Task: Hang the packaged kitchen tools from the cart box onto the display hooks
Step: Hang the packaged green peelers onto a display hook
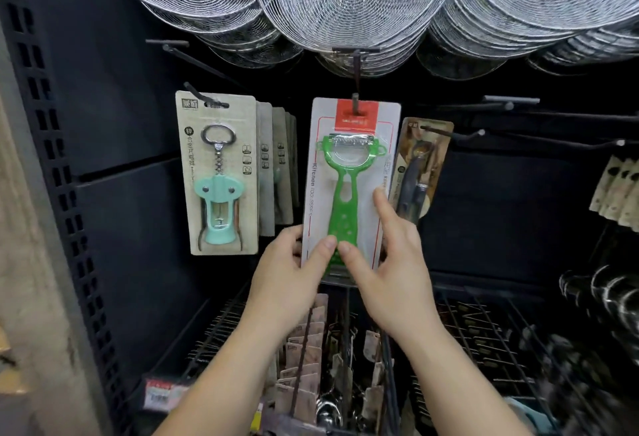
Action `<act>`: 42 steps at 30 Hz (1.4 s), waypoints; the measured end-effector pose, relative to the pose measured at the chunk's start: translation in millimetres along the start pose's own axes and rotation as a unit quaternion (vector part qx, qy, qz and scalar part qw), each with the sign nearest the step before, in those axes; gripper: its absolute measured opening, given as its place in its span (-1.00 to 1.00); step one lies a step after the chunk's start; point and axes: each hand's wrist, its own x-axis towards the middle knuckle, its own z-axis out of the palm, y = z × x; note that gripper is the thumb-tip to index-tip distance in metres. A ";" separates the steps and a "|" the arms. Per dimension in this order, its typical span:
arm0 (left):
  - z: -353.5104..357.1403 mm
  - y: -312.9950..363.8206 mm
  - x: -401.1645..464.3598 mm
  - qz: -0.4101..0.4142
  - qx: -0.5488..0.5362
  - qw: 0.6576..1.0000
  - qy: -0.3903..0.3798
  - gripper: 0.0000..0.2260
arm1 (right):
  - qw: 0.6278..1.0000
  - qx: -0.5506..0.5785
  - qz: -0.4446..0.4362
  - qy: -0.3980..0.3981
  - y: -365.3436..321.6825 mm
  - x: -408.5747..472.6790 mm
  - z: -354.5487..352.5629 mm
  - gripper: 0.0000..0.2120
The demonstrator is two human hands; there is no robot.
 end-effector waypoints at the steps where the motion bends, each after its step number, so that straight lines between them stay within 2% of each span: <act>1: 0.5 -3.9 -0.2 0.004 0.011 1.000 -0.006 -0.87 | 1.000 -0.003 -0.004 0.005 2.2 -3.2 1.8 -0.24; 3: 2.4 -13.9 -2.3 0.008 0.021 1.000 -0.021 -0.82 | 1.000 -0.004 -0.006 0.011 8.1 -11.3 5.7 -0.28; 7: 6.7 -32.6 -11.1 0.007 0.048 0.998 -0.037 -0.54 | 0.999 -0.043 -0.007 0.013 19.6 -29.5 12.9 -0.30; 13: 17.6 -61.3 -24.0 -0.025 0.117 0.987 -0.108 -0.75 | 0.994 -0.100 0.028 0.017 37.5 -61.5 16.0 -0.33; 14: 22.2 -67.2 -26.2 -0.028 0.144 0.981 -0.129 -0.73 | 0.993 -0.110 0.042 0.020 41.9 -68.0 15.1 -0.33; 17: 40.9 -82.9 -38.2 -0.026 0.200 0.958 -0.206 -0.49 | 0.985 -0.140 0.097 0.032 58.2 -91.3 6.8 -0.33; 21: 78.2 -82.8 -66.4 0.010 0.226 0.930 -0.290 -0.45 | 0.965 -0.193 0.174 0.035 73.9 -125.4 -25.3 -0.35; 26: 150.7 -58.6 -113.4 0.130 0.274 0.881 -0.363 -0.42 | 0.924 -0.270 0.267 0.046 97.4 -183.6 -104.5 -0.32; 32: 257.9 2.5 -208.8 0.215 0.271 0.816 -0.462 -0.32 | 0.850 -0.347 0.381 0.105 110.7 -286.8 -234.6 -0.32; 36: 320.2 44.7 -277.6 0.269 0.219 0.812 -0.470 -0.31 | 0.803 -0.373 0.444 0.140 106.7 -360.9 -314.6 -0.32; 38: 349.1 62.6 -308.3 0.272 0.203 0.795 -0.502 -0.40 | 0.781 -0.381 0.474 0.144 102.0 -396.8 -346.2 -0.33; 42: 402.9 89.4 -359.4 0.291 0.186 0.769 -0.538 -0.39 | 0.744 -0.386 0.523 0.155 92.4 -457.4 -388.5 -0.34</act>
